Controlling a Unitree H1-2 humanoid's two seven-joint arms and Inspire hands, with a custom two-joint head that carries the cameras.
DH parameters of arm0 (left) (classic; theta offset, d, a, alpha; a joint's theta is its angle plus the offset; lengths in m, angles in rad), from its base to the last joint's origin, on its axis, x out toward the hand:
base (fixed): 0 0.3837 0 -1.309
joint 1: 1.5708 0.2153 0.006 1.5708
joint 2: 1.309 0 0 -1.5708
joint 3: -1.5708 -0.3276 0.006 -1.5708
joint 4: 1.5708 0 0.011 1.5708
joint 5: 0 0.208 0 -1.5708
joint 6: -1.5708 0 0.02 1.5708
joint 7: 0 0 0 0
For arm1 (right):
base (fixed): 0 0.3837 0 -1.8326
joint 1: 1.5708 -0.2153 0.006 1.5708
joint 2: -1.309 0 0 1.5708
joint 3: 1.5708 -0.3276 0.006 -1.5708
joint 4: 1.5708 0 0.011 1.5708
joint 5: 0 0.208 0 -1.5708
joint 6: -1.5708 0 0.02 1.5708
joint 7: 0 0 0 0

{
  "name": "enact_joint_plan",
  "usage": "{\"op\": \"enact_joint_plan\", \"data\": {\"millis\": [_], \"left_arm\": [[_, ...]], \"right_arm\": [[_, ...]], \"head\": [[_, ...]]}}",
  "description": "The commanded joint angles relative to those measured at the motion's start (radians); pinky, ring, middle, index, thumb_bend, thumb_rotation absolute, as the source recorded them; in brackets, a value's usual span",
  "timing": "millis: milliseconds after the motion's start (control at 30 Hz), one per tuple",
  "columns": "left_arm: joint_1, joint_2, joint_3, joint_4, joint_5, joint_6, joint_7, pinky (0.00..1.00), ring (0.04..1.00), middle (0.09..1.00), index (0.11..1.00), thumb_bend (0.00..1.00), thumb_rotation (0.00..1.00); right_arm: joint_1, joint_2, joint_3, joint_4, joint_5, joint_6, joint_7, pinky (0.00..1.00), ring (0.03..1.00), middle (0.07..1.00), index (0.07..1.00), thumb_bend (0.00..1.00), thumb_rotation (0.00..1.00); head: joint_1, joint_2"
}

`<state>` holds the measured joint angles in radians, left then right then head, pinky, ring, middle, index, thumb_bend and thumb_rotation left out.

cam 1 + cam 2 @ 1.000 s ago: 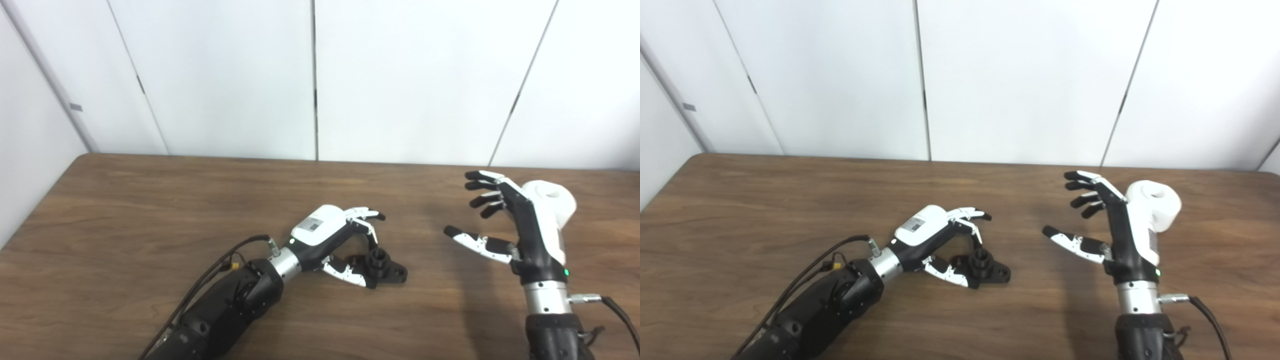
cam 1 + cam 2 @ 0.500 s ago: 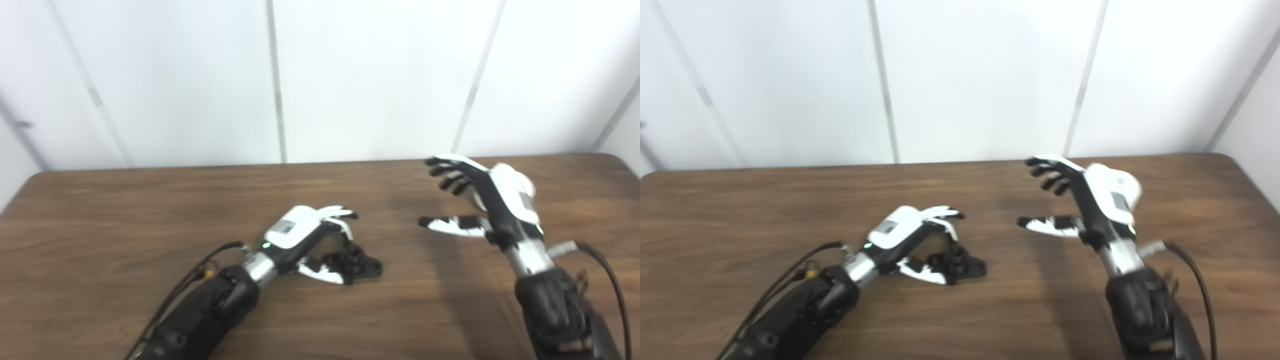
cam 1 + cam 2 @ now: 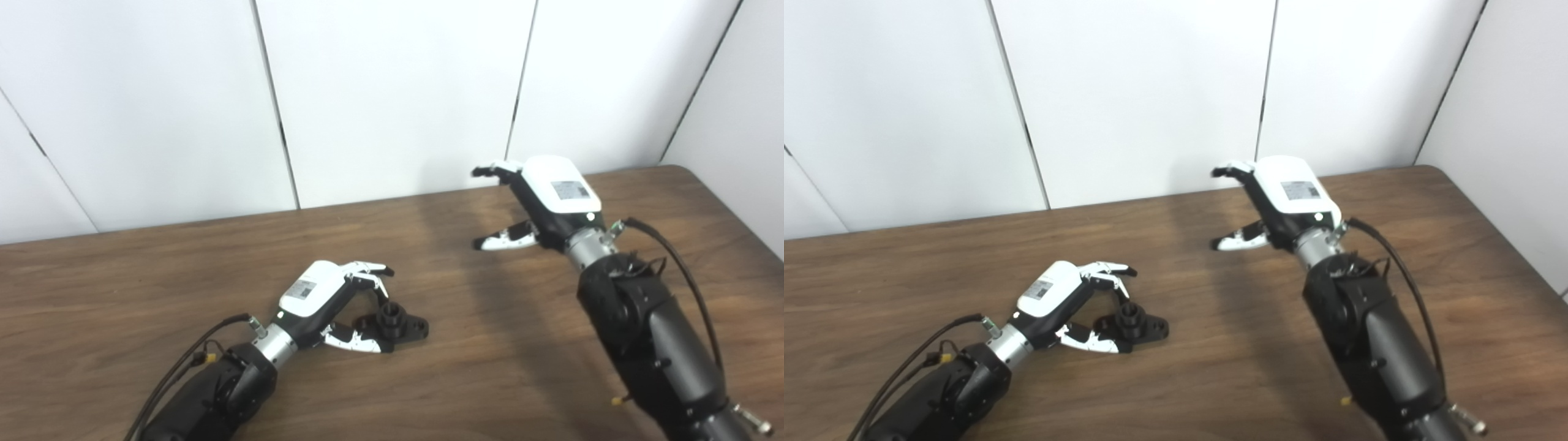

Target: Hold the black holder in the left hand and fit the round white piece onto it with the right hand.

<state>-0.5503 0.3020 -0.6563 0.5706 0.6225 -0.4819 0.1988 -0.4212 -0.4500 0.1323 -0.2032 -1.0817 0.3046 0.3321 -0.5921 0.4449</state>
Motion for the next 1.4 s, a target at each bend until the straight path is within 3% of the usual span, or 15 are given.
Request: {"op": "enact_joint_plan", "data": {"millis": [0, 100, 233, 600, 900, 1367], "left_arm": [[0.054, 0.051, -0.036, 0.038, 0.028, 0.012, -0.090, 0.65, 0.812, 0.816, 0.487, 0.52, 0.06], [0.060, 0.058, -0.026, 0.020, 0.032, 0.015, -0.113, 0.67, 0.813, 0.818, 0.488, 0.52, 0.06], [0.066, 0.062, -0.011, 0.002, 0.022, 0.017, -0.136, 0.67, 0.809, 0.816, 0.488, 0.52, 0.05], [0.064, 0.083, -0.019, 0.001, 0.009, 0.012, -0.133, 0.64, 0.795, 0.803, 0.487, 0.52, 0.05], [0.060, 0.091, -0.033, -0.002, -0.015, 0.012, -0.130, 0.63, 0.793, 0.805, 0.487, 0.52, 0.05], [0.078, 0.093, -0.007, -0.047, -0.014, 0.013, -0.158, 0.63, 0.784, 0.799, 0.487, 0.52, 0.05]], "right_arm": [[-0.074, -0.049, -0.010, 0.005, -0.065, 0.030, 0.029, 0.72, 0.847, 0.879, 0.828, 0.73, 0.34], [-0.099, -0.080, -0.015, 0.038, -0.081, 0.045, 0.063, 0.82, 0.906, 0.913, 0.839, 0.81, 0.34], [-0.122, -0.108, -0.015, 0.079, -0.107, 0.074, 0.099, 0.84, 0.935, 0.940, 0.862, 0.91, 0.36], [-0.180, -0.116, 0.002, 0.175, -0.181, 0.136, 0.189, 0.91, 0.982, 0.995, 0.906, 0.99, 0.39], [-0.189, -0.119, 0.008, 0.218, -0.185, 0.153, 0.239, 0.90, 0.970, 0.987, 0.894, 1.00, 0.38], [-0.198, -0.111, 0.025, 0.326, -0.112, 0.132, 0.204, 0.88, 0.940, 0.948, 0.799, 0.97, 0.33]], "head": [[-0.008, -0.004], [-0.020, -0.008], [-0.040, -0.013], [-0.104, -0.029], [-0.097, -0.026], [-0.083, -0.014]]}}
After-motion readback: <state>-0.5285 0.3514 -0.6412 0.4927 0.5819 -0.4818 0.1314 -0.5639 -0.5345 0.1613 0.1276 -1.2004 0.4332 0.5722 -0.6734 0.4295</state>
